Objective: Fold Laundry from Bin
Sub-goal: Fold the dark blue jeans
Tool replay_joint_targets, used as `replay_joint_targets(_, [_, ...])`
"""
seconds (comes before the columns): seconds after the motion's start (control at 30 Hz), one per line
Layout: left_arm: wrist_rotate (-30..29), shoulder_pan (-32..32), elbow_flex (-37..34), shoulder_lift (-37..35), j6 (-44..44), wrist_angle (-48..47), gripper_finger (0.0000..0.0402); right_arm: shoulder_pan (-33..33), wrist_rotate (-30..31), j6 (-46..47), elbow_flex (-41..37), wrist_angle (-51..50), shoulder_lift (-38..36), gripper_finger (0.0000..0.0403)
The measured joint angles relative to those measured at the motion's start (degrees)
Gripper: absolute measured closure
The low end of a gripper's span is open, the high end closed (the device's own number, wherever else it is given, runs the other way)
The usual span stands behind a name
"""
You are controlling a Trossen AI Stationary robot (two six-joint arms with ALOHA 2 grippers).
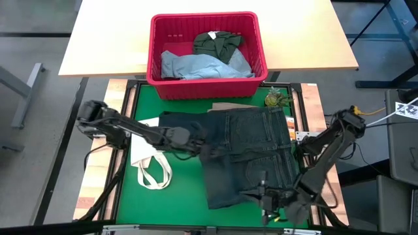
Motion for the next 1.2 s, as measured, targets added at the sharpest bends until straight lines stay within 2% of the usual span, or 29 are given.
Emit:
replay_joint_targets(0.2, [7.8, 3.3, 9.3, 9.6, 0.2, 0.0, 0.0389, 6.9, 5.0, 15.9, 0.0, -18.2, -5.7, 0.0395])
replay_joint_targets(0.4, [11.1, 5.3, 18.8, 17.6, 3.3, -0.1, 0.0389, 12.4, 5.0, 39.4, 0.0, -40.3, -9.2, 0.0399])
replay_joint_targets(0.5, [11.6, 5.9, 23.5, 21.3, 5.4, -0.1, 0.0389, 14.8, 2.9, 49.1, 0.0, -49.8, -9.7, 0.0397])
replay_joint_targets(0.67, [11.6, 6.8, 30.7, 27.5, 8.5, 0.0, 0.0389, 18.2, -4.6, 60.2, 0.0, -61.8, -10.0, 0.0393])
replay_joint_targets(0.8, [11.6, 7.4, 36.0, 32.3, 10.0, 0.0, 0.0389, 20.4, -12.4, 66.0, 0.0, -67.4, -10.0, 0.0397])
replay_joint_targets(1.03, [11.2, 8.2, 41.7, 38.8, 10.6, -0.1, 0.0389, 23.5, -27.1, 72.8, 0.0, -70.3, -10.0, 0.0393])
replay_joint_targets(1.2, [9.8, 8.2, 42.3, 40.7, 10.6, -0.1, 0.0389, 24.5, -33.4, 77.0, -0.5, -69.9, -9.9, 0.0396])
